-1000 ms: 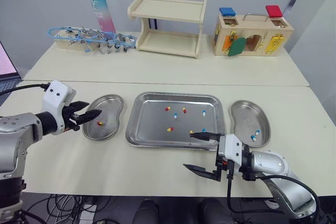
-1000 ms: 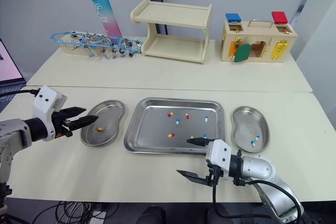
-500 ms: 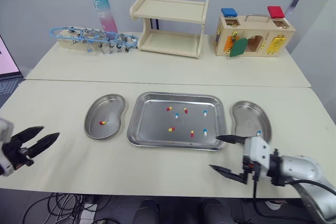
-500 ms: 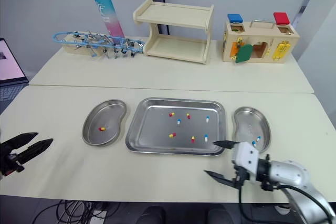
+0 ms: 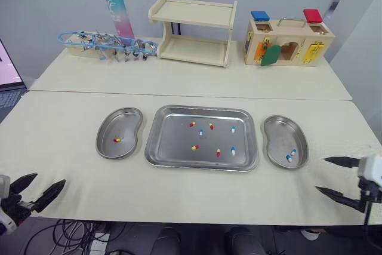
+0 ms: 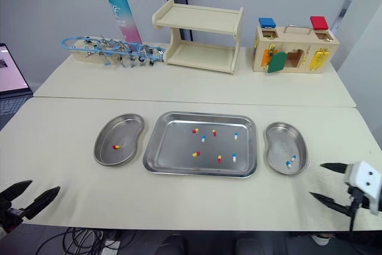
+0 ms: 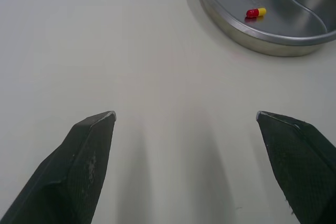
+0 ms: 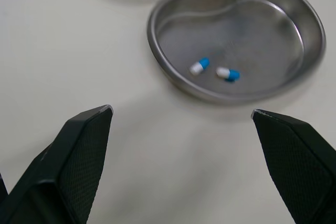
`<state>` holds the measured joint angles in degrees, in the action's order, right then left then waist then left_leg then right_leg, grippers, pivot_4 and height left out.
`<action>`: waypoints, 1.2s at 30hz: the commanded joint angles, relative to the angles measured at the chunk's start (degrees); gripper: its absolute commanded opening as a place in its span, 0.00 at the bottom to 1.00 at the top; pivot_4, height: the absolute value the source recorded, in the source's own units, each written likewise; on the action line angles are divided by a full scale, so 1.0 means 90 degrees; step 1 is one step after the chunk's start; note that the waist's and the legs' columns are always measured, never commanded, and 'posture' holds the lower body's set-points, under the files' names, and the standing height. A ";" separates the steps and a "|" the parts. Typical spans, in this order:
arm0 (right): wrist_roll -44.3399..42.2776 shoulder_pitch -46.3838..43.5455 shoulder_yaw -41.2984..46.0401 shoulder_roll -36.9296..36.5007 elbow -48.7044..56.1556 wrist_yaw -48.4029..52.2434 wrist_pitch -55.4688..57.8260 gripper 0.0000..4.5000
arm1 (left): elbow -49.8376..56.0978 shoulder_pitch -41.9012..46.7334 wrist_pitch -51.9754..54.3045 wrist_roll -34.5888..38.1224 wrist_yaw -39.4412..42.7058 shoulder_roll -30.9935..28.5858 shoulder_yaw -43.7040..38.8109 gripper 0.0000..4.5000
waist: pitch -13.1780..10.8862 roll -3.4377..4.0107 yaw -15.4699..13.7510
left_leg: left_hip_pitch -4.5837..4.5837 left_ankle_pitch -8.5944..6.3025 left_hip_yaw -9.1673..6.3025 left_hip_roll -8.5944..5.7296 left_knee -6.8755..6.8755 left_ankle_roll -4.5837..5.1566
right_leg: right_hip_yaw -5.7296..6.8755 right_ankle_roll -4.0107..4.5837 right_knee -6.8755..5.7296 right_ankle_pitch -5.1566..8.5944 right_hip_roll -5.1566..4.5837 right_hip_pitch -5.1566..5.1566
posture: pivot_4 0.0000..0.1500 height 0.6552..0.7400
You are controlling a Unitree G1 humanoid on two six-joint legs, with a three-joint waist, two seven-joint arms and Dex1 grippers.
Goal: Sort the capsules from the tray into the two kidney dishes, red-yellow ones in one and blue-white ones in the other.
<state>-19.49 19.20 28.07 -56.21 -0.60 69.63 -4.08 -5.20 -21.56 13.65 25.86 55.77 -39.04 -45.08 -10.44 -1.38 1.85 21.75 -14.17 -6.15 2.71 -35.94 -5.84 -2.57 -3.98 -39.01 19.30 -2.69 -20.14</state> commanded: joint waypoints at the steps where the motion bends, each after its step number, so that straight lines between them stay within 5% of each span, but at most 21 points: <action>1: 0.0116 -0.0200 0.0113 -0.0150 -0.0588 0.0212 -0.0549 1.00 | 0.0011 -0.0070 -0.0224 0.0074 -0.0036 0.0009 -0.0027 0.99 | 0.0000 0.0001 0.0003 | 0.0000 0.0000 -0.0001 0.0000 0.0000 0.0000 | 0.0000 0.0000 0.0000 0.0000 0.0000 -0.0001 | 1.00 1.00; 13: 0.0114 -0.0570 -0.0129 -0.0202 -0.1051 0.0699 -0.0965 1.00 | 0.0153 -0.0501 -0.0335 0.0209 -0.0133 0.0195 0.0031 0.99 | 0.0000 0.0006 0.0014 | -0.0002 0.0000 0.0004 0.0000 0.0001 0.0000 | -0.0005 -0.0001 0.0000 0.0000 0.0000 0.0001 | 1.00 1.00; 20: -0.0722 -0.0313 -0.0324 0.0092 0.0775 0.0802 0.0151 1.00 | 0.0667 -0.0546 -0.0225 0.0023 -0.0069 0.0039 0.0625 0.99 | 0.0004 0.0013 0.0000 | -0.0001 0.0000 0.0002 0.0000 0.0002 -0.0001 | -0.0004 -0.0001 0.0001 0.0000 0.0001 0.0002 | 1.00 1.00; 28: -0.0693 -0.0051 -0.1527 0.1510 0.3434 -0.1204 0.1247 1.00 | 0.2263 -0.0539 -0.0090 0.0139 0.0175 -0.0212 0.1293 0.99 | 0.0007 0.0007 -0.0016 | 0.0004 -0.0001 -0.0003 0.0000 0.0000 -0.0003 | -0.0001 -0.0002 0.0002 0.0000 0.0000 0.0001 | 1.00 1.00; 36: 0.0375 -0.0248 -0.2910 0.2336 0.3728 -0.2433 0.1510 1.00 | 0.3201 0.0491 0.0451 0.0099 0.0053 -0.0743 0.2368 0.99 | 0.0006 0.0012 -0.0029 | 0.0004 0.0000 -0.0006 -0.0001 0.0000 -0.0003 | 0.0001 -0.0001 0.0000 -0.0001 0.0001 -0.0001 | 1.00 1.00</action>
<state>-17.41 17.10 2.16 -35.08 31.50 49.18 10.09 20.86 -18.85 16.60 26.14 56.73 -44.61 -25.35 -10.38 -1.28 1.59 21.79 -14.17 -6.19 2.70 -35.95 -5.87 -2.57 -3.99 -39.01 19.30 -2.68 -20.16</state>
